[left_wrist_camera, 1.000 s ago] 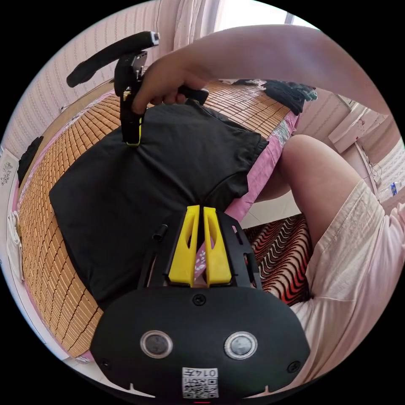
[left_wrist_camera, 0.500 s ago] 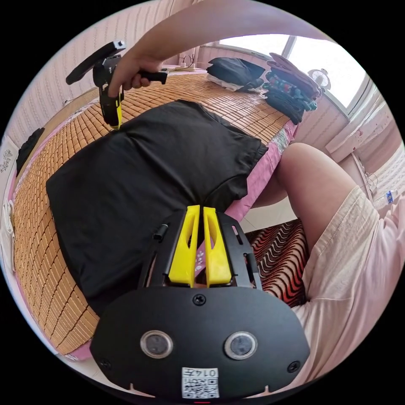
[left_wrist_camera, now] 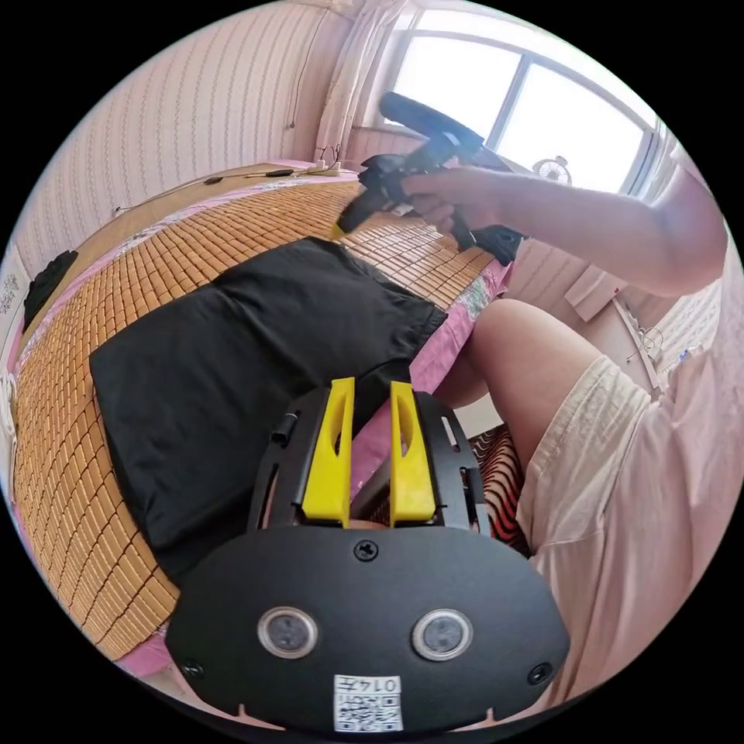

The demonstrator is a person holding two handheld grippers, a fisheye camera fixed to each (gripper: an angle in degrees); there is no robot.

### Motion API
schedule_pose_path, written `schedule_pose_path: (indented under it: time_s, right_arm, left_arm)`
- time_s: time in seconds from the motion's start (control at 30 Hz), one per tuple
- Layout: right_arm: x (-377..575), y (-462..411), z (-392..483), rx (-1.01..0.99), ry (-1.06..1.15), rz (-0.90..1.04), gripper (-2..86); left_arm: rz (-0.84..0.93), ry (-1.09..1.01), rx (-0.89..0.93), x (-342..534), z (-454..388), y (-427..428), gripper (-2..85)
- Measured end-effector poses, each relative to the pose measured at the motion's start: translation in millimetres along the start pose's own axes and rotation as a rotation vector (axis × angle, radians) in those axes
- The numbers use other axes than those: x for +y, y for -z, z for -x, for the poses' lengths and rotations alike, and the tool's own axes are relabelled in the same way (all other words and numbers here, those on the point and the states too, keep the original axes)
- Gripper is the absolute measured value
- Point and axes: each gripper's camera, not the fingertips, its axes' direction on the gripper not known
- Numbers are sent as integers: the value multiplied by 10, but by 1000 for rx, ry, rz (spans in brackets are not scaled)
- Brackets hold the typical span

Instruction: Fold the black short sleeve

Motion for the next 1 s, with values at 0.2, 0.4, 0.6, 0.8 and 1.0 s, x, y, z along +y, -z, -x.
schedule_pose_path:
  time_s: [0.2,0.4,0.6,0.8,1.0]
  right_arm:
    - [964,-282,-678,-27,-162,70,97]
    - [1238,-651,-1136,-47,-159,193,71]
    - [1552,-672,-1665,-205,-187,83,5]
    - [1847,-603,-2098,-447,-170,-84,10]
    - [2166,-709,-2711,-436,-310,-233,78]
  left_arm:
    - [-2,-79,71,-295,-254,-276,128]
    - [37,-153,42,-550,-507,-577,136]
    - [70,-208,39,-796,-745,-914,165]
    - [142,-249,28,-1051,-882,-1204,121]
    - [156,-160,-12,-1132,-784,-1155,5]
